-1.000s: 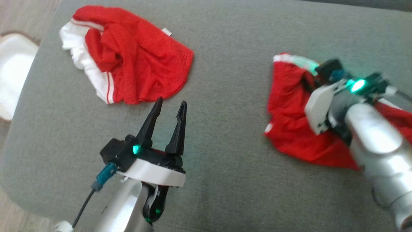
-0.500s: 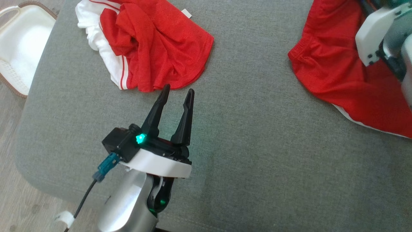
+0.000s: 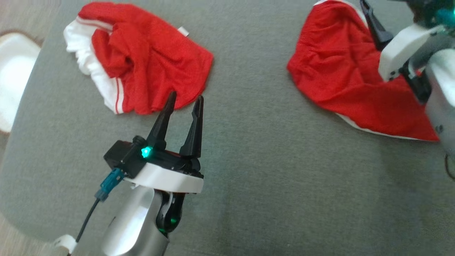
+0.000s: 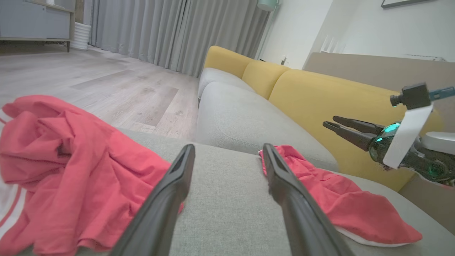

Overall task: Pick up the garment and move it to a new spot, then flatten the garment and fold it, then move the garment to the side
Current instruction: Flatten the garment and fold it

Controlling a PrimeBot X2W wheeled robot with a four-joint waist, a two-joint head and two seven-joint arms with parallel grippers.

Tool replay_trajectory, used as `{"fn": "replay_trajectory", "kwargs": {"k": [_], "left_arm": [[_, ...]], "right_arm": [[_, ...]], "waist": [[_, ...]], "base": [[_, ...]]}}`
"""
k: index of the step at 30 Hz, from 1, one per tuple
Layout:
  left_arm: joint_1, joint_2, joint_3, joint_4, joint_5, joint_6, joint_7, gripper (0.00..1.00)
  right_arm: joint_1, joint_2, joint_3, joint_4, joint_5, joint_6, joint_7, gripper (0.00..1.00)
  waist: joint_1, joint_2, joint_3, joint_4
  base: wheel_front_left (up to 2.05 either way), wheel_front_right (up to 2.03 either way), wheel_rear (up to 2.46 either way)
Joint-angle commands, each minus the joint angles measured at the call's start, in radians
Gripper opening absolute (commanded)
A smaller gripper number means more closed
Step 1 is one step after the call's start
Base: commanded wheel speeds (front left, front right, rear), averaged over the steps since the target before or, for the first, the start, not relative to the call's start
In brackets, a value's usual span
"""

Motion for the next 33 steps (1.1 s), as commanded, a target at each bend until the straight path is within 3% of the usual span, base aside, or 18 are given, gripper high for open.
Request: {"fn": "replay_trajectory", "kwargs": {"k": [1, 10, 20, 25, 33], "left_arm": [[0.007, 0.008, 0.041, -0.028, 0.015, -0.006, -0.01, 1.0], [0.059, 0.008, 0.087, -0.027, 0.047, -0.006, -0.01, 1.0], [0.104, 0.008, 0.112, -0.027, 0.066, -0.006, -0.01, 1.0], [0.106, 0.008, 0.11, -0.035, 0.067, -0.006, -0.01, 1.0], [0.082, 0.008, 0.089, -0.036, 0.057, -0.006, -0.01, 1.0]], "right_arm": [[0.036, 0.01, -0.013, -0.032, 0.016, -0.001, -0.024, 1.0], [0.237, 0.078, -0.179, -0.168, -0.022, -0.001, -0.067, 1.0], [0.683, 0.25, -0.459, -0.485, -0.214, -0.001, -0.069, 1.0], [0.8, 0.303, -0.485, -0.571, -0.295, -0.001, -0.049, 1.0], [0.722, 0.295, -0.412, -0.582, -0.386, -0.001, 0.03, 1.0]], "waist": [[0.0001, 0.0, -0.039, -0.039], [0.0001, 0.0, -0.119, -0.131], [0.0001, 0.0, -0.176, -0.179], [0.0001, 0.0, -0.166, -0.17], [0.0001, 0.0, -0.112, -0.108]], "base": [[0.0, 0.0, 0.0], [0.0, 0.0, 0.0], [0.0, 0.0, 0.0], [0.0, 0.0, 0.0], [0.0, 0.0, 0.0]]}}
